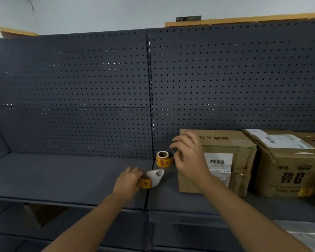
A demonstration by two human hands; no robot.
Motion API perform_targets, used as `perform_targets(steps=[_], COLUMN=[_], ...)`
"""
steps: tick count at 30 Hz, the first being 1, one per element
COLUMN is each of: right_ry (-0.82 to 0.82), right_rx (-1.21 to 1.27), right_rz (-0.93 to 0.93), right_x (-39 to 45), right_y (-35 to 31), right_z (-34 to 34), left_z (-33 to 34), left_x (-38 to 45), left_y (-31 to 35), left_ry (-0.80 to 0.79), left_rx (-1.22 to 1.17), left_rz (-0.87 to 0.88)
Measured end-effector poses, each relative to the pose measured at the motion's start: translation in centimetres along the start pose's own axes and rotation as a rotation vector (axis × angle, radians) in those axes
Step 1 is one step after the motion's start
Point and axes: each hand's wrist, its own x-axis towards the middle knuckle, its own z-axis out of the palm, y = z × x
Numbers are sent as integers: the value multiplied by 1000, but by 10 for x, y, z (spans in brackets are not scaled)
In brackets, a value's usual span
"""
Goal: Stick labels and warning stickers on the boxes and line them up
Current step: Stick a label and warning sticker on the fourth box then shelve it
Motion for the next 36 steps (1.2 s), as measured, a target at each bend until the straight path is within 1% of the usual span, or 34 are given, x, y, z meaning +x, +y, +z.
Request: perform_targets(steps=[3,5,6,8,10,13,15,18,22,25,28,31,34,36], right_ry=[-8,-74,-122,-243,-350,-443,-444,-449,-457,-434,-391,-360,-371,-386], right_rx=[47,95,119,175,223,256,276,334,390,346,342,342,299,269], right_rz=[-129,-185,-182,-94,50,228,311,386,396,386,405,409,407,369], right_x=[-8,-15,-20,-29,-39,-51,-56,-60,-63,-60,-60,-61,-61,-61], right_y=[-11,-18,-21,-27,-30,-33,-32,-27,-27,-26,-22,-20,-18,-17], right_z=[15,27,33,47,63,86,97,109,114,117,116,114,112,111], left_z=[5,8,9,9,10,6,4,0,-10,-17,-16,-17,-15,-14], left_x=[2,5,7,8,9,9,11,12,13,14,12,8,7,8], left_y=[-8,-12,-14,-16,-19,-16,-14,-15,-8,0,0,-2,-4,-3], left_ry=[68,78,84,94,123,85,62,-17,-77,-135,-179,-199,-196,-172], left_rx=[41,81,79,39,-30,-127,-253,-504,-811,-997,-1063,-1127,-1108,-1100], left_rz=[13,26,26,25,-2,-62,-101,-211,-226,-329,-371,-343,-307,-314])
